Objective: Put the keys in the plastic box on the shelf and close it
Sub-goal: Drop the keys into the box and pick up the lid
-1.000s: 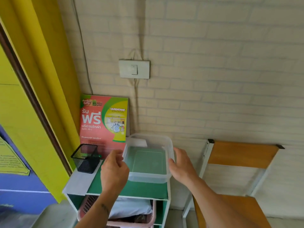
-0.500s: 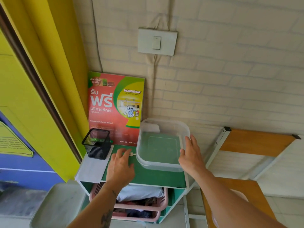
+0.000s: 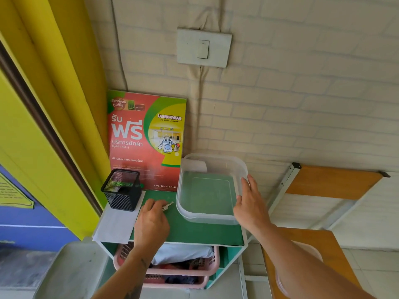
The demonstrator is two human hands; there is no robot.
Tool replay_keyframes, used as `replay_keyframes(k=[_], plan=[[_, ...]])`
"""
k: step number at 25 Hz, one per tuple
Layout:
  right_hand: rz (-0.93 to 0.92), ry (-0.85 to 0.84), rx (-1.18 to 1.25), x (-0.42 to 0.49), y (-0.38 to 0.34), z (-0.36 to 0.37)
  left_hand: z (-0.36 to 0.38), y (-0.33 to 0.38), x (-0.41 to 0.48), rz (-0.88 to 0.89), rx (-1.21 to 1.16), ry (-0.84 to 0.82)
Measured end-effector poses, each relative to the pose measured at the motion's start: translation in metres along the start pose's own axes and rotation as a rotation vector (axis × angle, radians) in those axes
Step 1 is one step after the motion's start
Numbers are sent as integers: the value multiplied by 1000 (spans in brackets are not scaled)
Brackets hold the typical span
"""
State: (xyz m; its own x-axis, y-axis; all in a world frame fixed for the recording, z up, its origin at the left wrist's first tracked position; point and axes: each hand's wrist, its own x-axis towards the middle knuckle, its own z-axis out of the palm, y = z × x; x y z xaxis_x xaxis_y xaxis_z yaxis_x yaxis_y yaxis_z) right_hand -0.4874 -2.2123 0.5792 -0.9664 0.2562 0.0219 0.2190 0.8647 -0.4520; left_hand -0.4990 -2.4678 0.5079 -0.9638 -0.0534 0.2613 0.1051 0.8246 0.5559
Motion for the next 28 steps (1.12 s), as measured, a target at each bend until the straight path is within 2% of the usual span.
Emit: replay_keyframes(k=[4,6,8,11,16,19,24,28], plan=[[-10,1,-24,-3,-2,-1,-23,28,10,-444,-439,126],[-10,-3,-28,-3,-2,-1,-38,51,18,-564,-667,173],[-9,-17,-25,-3,-2,-1,-52,76,26,-501,-783,215],[-1,-55,-16,-2,-1,-1,-58,113,42,-379,-752,159],[35,-91,-7,-3,-4,-5,-17,142,62,-284,-503,-186],[14,-85,2,-4,-4,-9,3,146,62,-295,-423,-324],[22,-73,10,-2,-2,-6,10,152,61,-288,-391,-404],[18,-63,14,-1,0,-4,4,161,58,-282,-397,-389]])
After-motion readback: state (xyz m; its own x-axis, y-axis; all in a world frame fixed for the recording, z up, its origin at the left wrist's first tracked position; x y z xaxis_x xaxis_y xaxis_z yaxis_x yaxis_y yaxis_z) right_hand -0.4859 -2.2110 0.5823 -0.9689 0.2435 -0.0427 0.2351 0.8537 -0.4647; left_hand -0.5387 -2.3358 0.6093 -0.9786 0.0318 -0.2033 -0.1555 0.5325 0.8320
